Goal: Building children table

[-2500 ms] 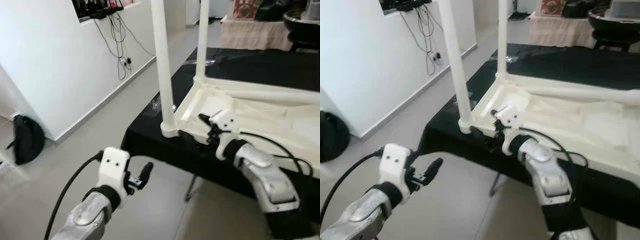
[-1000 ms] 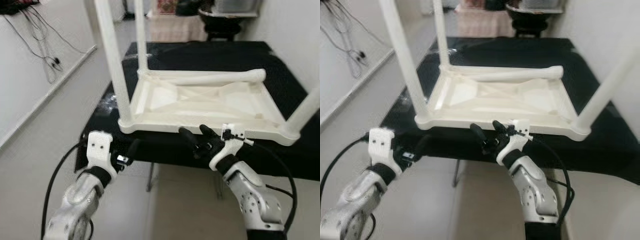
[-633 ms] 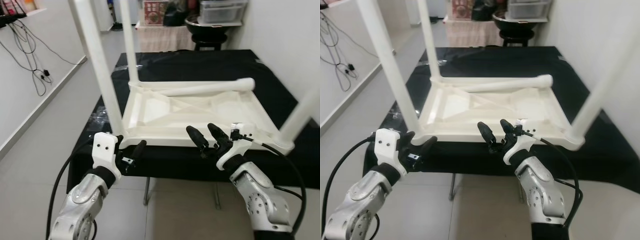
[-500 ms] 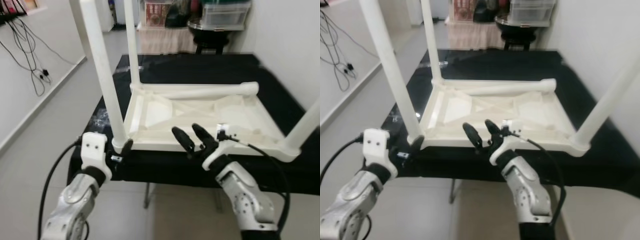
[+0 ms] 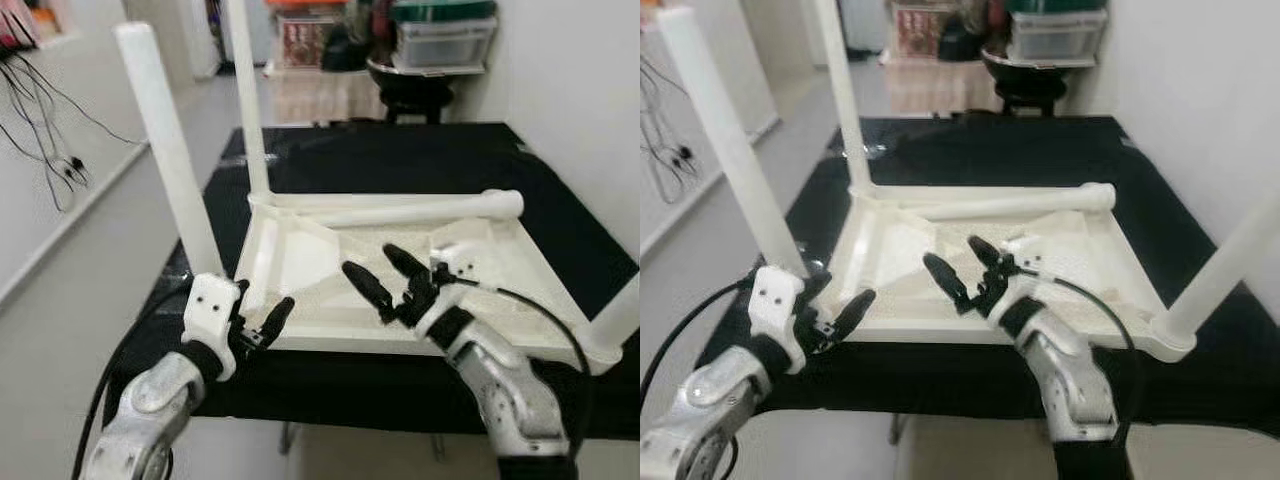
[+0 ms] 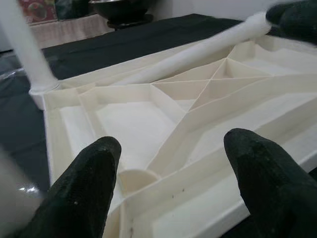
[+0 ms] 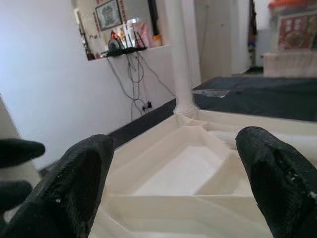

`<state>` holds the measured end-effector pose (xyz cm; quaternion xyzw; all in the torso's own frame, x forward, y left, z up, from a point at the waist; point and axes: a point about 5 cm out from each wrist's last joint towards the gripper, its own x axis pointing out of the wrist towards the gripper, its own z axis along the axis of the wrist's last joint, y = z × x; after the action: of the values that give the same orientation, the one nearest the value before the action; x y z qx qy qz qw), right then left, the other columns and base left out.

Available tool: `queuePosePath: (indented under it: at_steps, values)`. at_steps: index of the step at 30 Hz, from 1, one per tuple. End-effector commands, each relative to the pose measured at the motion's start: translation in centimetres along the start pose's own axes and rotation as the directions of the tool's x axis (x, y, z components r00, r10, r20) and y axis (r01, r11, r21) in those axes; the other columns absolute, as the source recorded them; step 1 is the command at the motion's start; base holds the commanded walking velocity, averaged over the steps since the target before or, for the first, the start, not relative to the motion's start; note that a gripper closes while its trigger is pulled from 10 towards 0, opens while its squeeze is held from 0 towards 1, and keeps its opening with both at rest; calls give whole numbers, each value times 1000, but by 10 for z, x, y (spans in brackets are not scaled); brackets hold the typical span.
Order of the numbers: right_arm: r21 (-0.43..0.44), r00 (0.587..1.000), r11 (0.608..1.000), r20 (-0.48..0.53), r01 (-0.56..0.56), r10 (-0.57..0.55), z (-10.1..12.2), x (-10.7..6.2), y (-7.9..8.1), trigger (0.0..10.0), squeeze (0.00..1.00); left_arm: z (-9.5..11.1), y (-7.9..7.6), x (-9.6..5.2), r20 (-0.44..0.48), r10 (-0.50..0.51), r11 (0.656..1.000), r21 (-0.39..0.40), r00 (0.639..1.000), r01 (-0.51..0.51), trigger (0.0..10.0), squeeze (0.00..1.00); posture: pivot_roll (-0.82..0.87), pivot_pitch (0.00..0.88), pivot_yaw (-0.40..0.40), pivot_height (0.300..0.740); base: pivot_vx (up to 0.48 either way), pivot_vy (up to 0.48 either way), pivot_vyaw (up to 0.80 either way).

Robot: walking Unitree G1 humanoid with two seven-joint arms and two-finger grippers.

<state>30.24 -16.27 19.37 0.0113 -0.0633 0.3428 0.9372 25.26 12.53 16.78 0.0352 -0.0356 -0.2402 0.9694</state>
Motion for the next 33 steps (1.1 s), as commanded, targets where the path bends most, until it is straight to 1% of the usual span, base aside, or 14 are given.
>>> queuePosePath:
  at_steps: [1, 4, 6, 7, 10, 13, 14, 17, 19, 21, 24, 26, 28, 33]
  values:
    - [-59, 995, 994, -16, -97, 96, 8, 0, 3, 10000, 0, 1, -9, -2, 1, -56, 998, 36, 998, 56, 10000, 0, -55, 72, 38, 740, 0, -472, 0]
    - [-102, 988, 983, -42, -151, 148, 14, 0, 3, 10000, 0, 1, -10, -3, 1, -64, 997, 31, 998, 64, 10000, 0, -56, 74, 37, 740, 0, -472, 0]
    - [-198, 964, 947, -126, -255, 234, 21, 1, 5, 10000, 0, 2, -12, -3, -3, -81, 997, 11, 997, 81, 10000, 0, -46, 77, 29, 740, 0, -236, 0]
    - [-198, 964, 947, -126, -255, 234, 21, 1, 5, 10000, 0, 2, -12, -3, -3, -81, 997, 11, 997, 81, 10000, 0, -46, 77, 29, 740, 0, 0, 0]
    - [-266, 913, 885, -256, -383, 318, 18, 1, 14, 10000, 0, 2, -12, -4, 0, -71, 997, 6, 998, 70, 10000, 0, -44, 77, 28, 740, 0, 0, 0]
    - [-268, 886, 863, -313, -429, 343, 14, 0, 18, 10000, 0, 3, -12, -5, 1, -67, 998, 3, 998, 67, 10000, 0, -47, 78, 30, 740, 0, 0, 0]
    - [-263, 851, 838, -375, -478, 368, 10, -2, 21, 10000, 0, 3, -12, -5, 2, -65, 998, 2, 998, 65, 10000, 0, -47, 78, 30, 740, 0, 0, 0]
    - [-263, 819, 824, -451, -502, 355, 5, -4, 22, 10000, 0, 3, -13, -7, 1, -63, 998, -6, 998, 63, 10000, 0, -47, 78, 31, 740, 0, 0, 0]
    - [-273, 761, 792, -558, -545, 332, 1, -4, 22, 10000, 0, 0, -16, -16, -14, -53, 998, -44, 998, 52, 10000, 0, -48, 82, 28, 740, 0, 0, 0]
    - [-267, 730, 780, -601, -566, 324, -1, -4, 22, 10000, 0, -2, -18, -21, -24, -51, 997, -67, 998, 49, 10000, 0, -47, 83, 27, 740, 0, 0, 0]
    - [-254, 673, 785, -692, -565, 260, -8, 2, 16, 10000, 0, -12, -24, -33, -52, -30, 991, -131, 998, 23, 10000, 0, -42, 87, 21, 740, 0, 0, 0]
    - [-253, 664, 786, -704, -564, 249, -9, 3, 16, 10000, 0, -13, -24, -34, -55, -26, 990, -137, 998, 18, 10000, 0, -42, 87, 21, 740, 0, 0, 0]
    - [-237, 619, 817, -766, -526, 176, -18, 6, 9, 10000, 0, -13, -22, -33, -42, -3, 989, -150, 999, -3, 10000, 0, -33, 92, 11, 740, 0, 0, 0]
    - [-220, 566, 859, -819, -463, 96, -24, 11, 3, 10000, 0, -13, -24, -32, -31, -6, 989, -149, 1000, 1, 10000, 0, -34, 99, 8, 740, 0, 0, 0]
